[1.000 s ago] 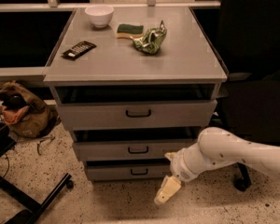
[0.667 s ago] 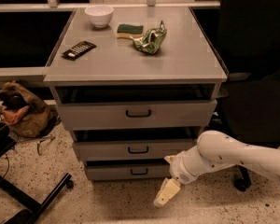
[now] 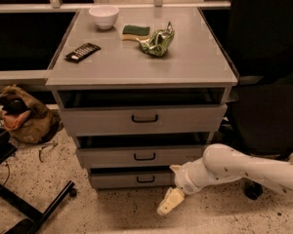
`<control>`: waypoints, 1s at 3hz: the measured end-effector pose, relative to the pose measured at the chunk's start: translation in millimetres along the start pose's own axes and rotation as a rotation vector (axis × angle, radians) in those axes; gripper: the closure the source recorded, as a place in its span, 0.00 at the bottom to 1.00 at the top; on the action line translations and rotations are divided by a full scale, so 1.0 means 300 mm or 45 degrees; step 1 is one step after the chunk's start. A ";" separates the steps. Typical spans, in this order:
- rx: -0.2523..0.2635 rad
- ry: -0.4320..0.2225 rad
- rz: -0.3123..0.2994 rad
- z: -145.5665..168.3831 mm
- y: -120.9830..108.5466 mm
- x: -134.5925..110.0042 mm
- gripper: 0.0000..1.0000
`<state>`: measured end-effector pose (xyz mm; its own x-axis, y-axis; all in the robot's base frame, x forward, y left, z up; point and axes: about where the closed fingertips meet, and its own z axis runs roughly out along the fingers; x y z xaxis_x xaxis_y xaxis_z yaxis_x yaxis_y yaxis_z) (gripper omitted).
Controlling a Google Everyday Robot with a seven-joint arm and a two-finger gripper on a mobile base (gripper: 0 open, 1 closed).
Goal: Open bottom drawer
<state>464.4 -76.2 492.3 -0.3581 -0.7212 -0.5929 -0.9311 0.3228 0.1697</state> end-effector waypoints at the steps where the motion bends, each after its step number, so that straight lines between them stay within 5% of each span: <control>1: 0.056 -0.064 0.068 0.206 -0.059 0.103 0.00; 2: 0.158 -0.040 0.090 0.356 -0.137 0.169 0.00; 3: 0.245 -0.074 0.080 0.363 -0.198 0.135 0.00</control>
Offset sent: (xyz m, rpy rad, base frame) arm 0.1113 0.0160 -0.1725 -0.0872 -0.2889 -0.3361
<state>512.9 -58.0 372.5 -0.4057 -0.6612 -0.6310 -0.8746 0.4813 0.0579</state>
